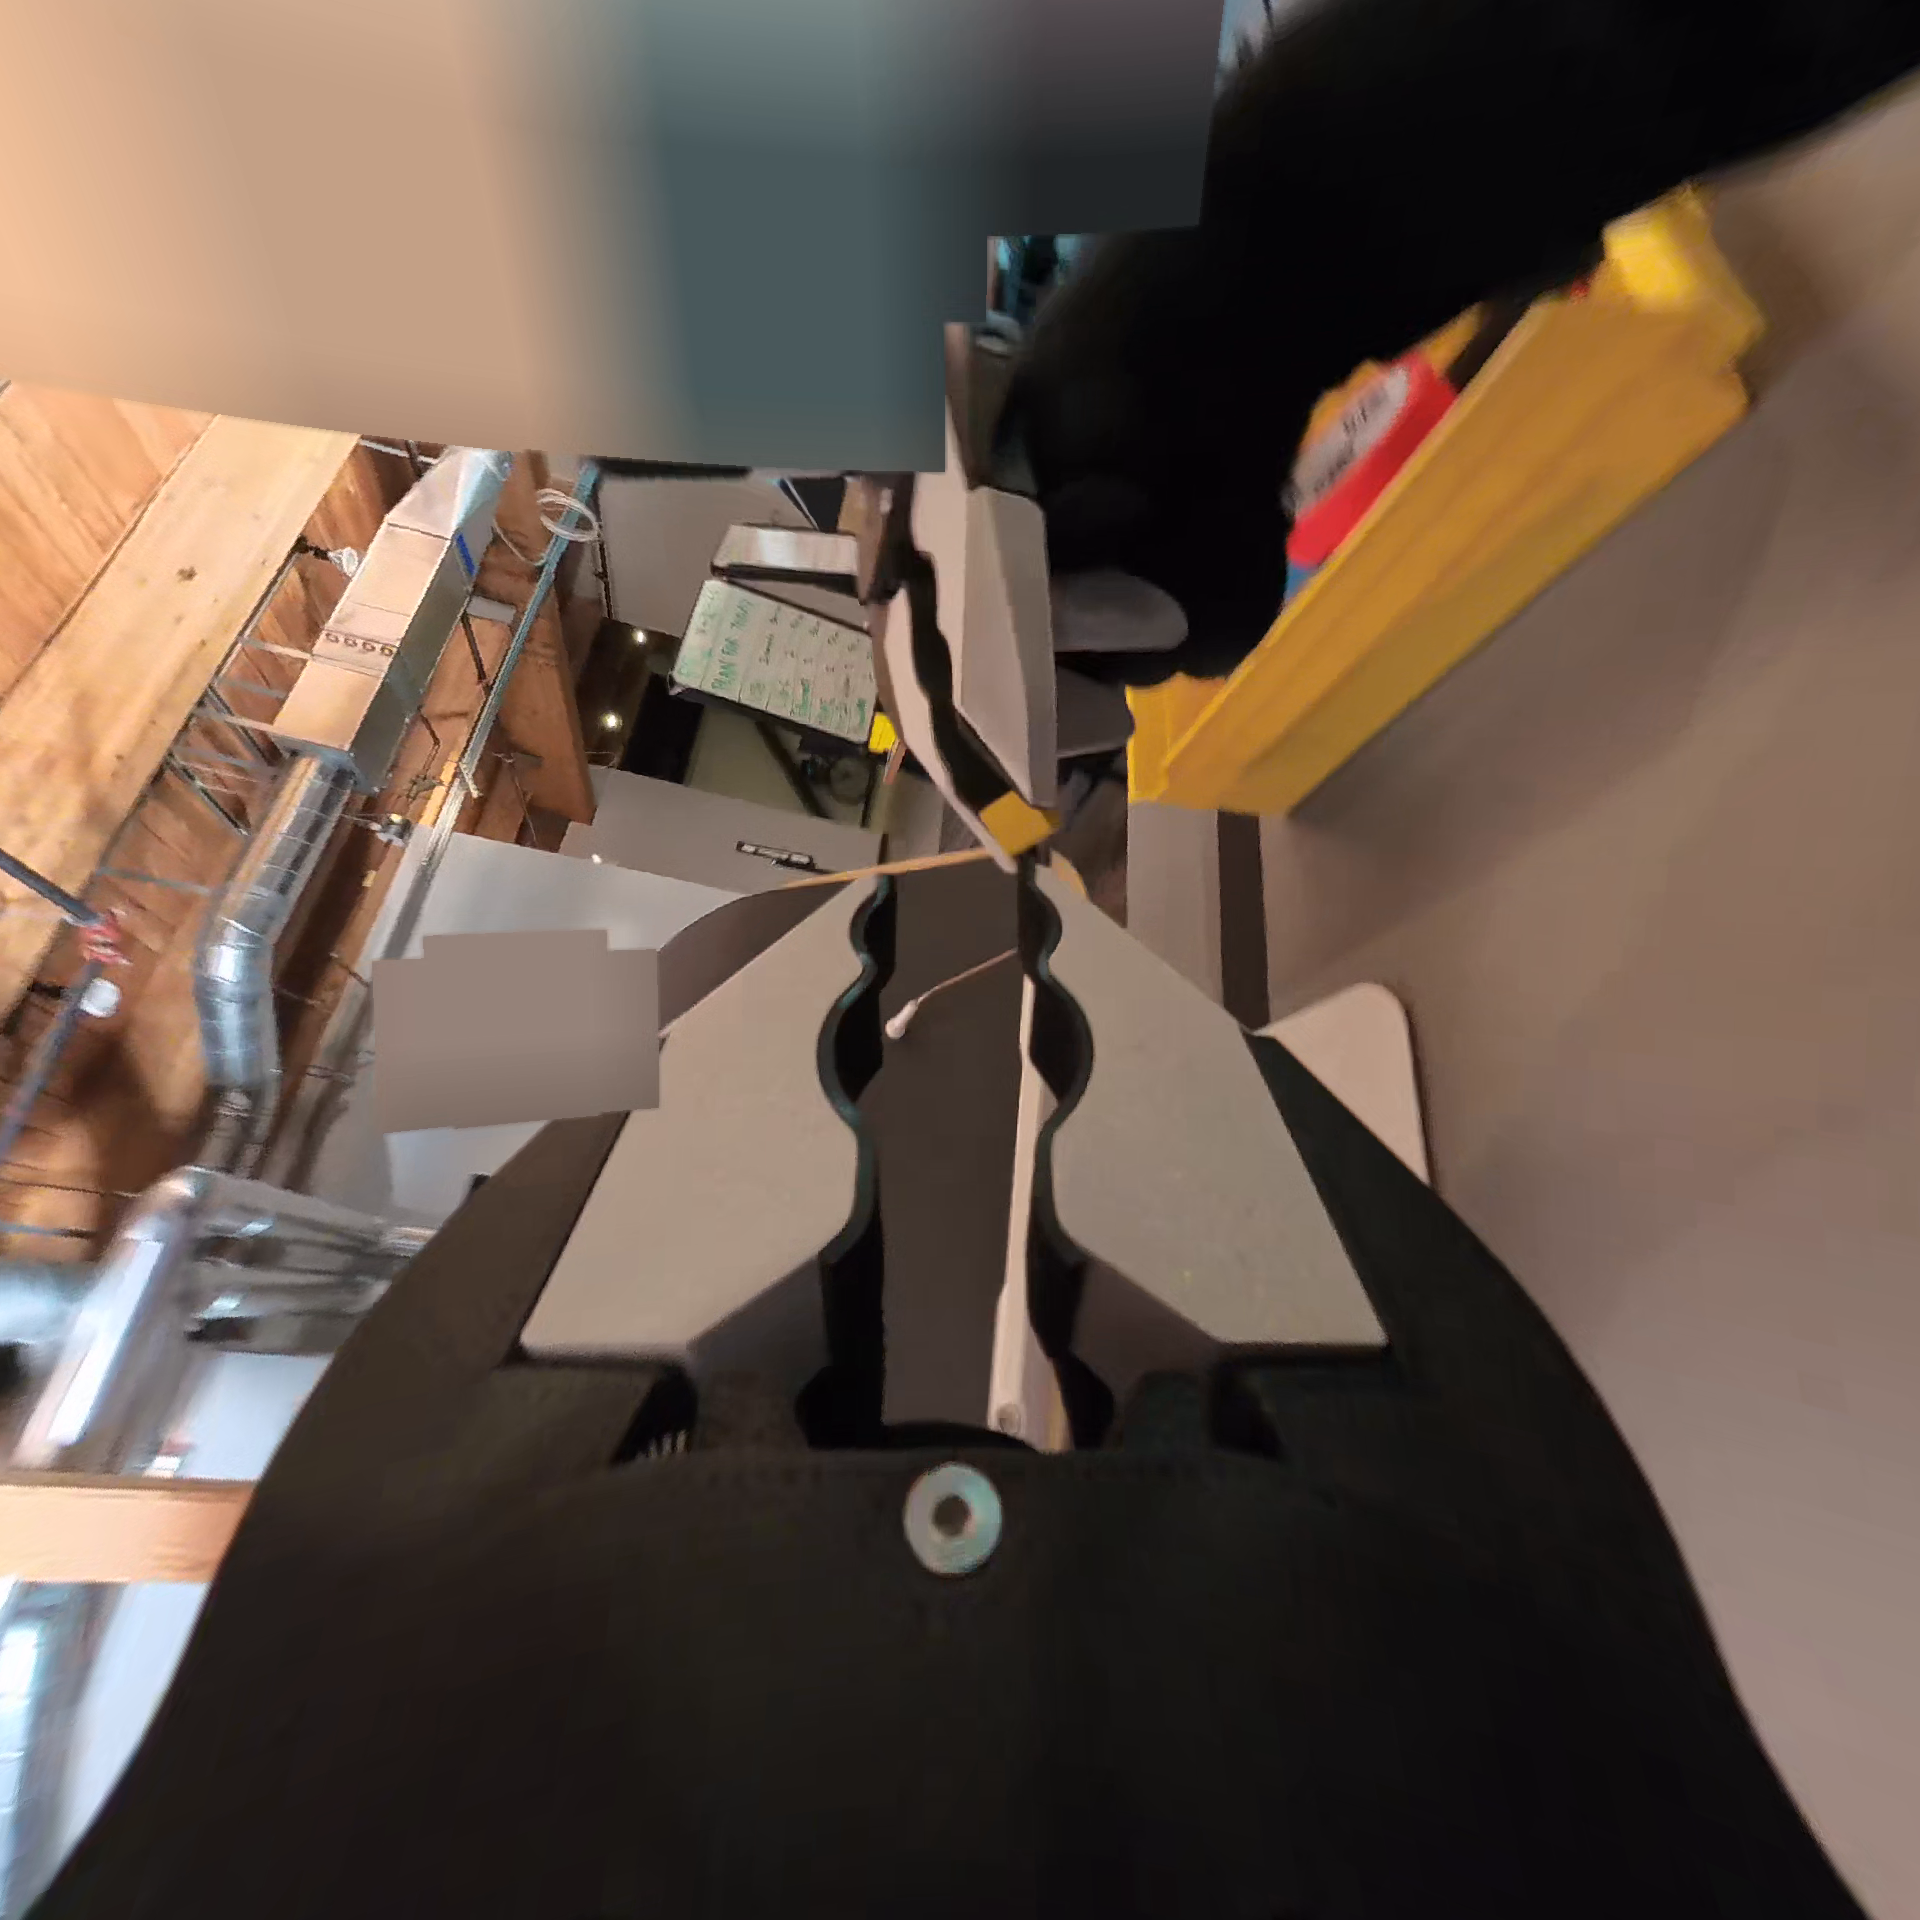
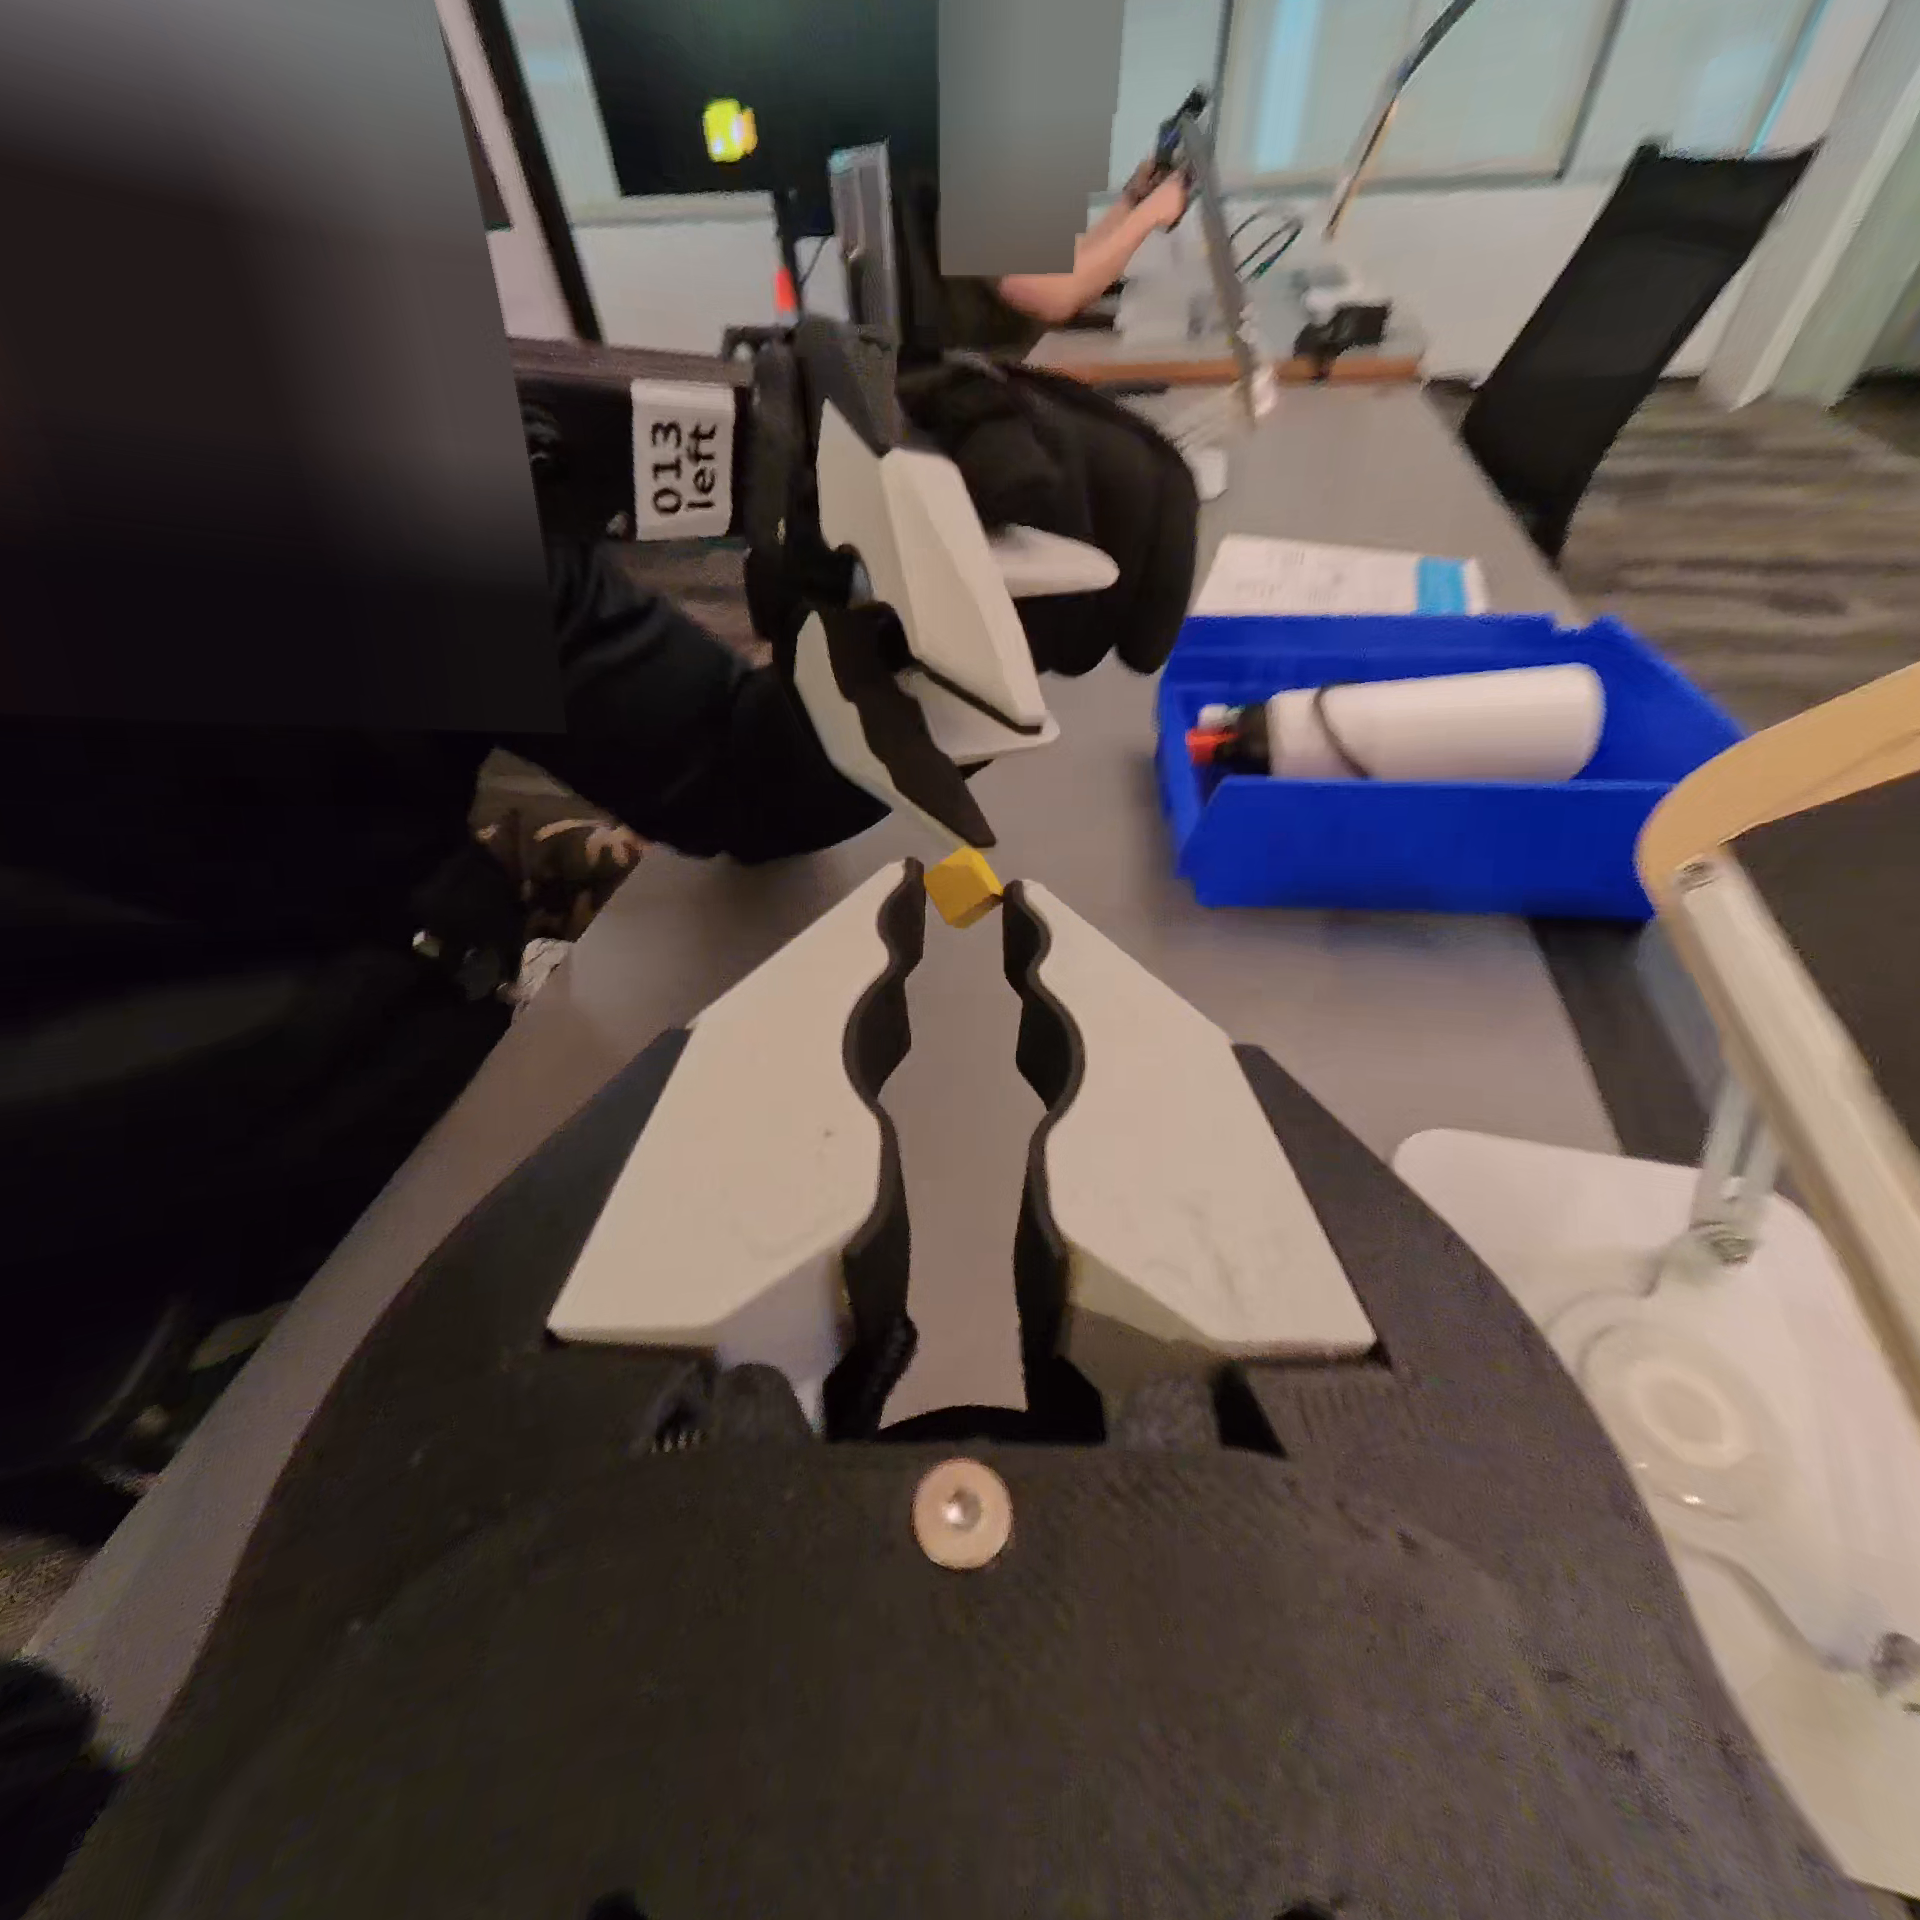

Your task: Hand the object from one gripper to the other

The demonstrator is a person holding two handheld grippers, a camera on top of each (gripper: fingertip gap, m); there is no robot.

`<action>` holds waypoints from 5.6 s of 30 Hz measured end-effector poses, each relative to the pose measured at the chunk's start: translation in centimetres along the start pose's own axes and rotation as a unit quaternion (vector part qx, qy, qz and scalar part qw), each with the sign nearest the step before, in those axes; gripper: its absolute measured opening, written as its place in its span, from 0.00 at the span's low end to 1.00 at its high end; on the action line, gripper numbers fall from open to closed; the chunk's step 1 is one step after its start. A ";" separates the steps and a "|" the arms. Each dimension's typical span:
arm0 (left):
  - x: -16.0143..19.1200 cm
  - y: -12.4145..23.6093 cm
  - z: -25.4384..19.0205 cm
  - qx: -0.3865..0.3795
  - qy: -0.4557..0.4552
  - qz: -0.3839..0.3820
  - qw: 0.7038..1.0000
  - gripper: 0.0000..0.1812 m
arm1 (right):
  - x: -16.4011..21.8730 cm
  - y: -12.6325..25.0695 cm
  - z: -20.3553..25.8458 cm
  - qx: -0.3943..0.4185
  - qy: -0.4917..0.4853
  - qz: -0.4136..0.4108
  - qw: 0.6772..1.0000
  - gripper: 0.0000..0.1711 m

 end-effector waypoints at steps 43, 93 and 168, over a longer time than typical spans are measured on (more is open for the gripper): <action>2.1 -0.5 -0.3 0.095 0.151 -0.087 0.980 0.05 | -1.4 -0.5 1.4 0.176 0.165 0.041 0.970 0.08; 3.5 0.0 0.6 0.200 0.243 -0.162 0.935 0.05 | -2.2 -2.5 4.0 0.256 0.327 0.121 0.902 0.04; -3.5 -0.3 -1.6 -0.033 0.085 -0.078 0.993 0.07 | 5.4 -2.2 5.8 0.070 -0.137 -0.426 0.892 0.04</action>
Point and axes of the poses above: each gripper's, where its closed fingertips meet, y back along the fingers, x out of its underside, z = x × y across the jaws, the point moved 10 cm from there along y, back along the fingers, and after that the axes turned 12 degrees about z, right-handed, at the moved point
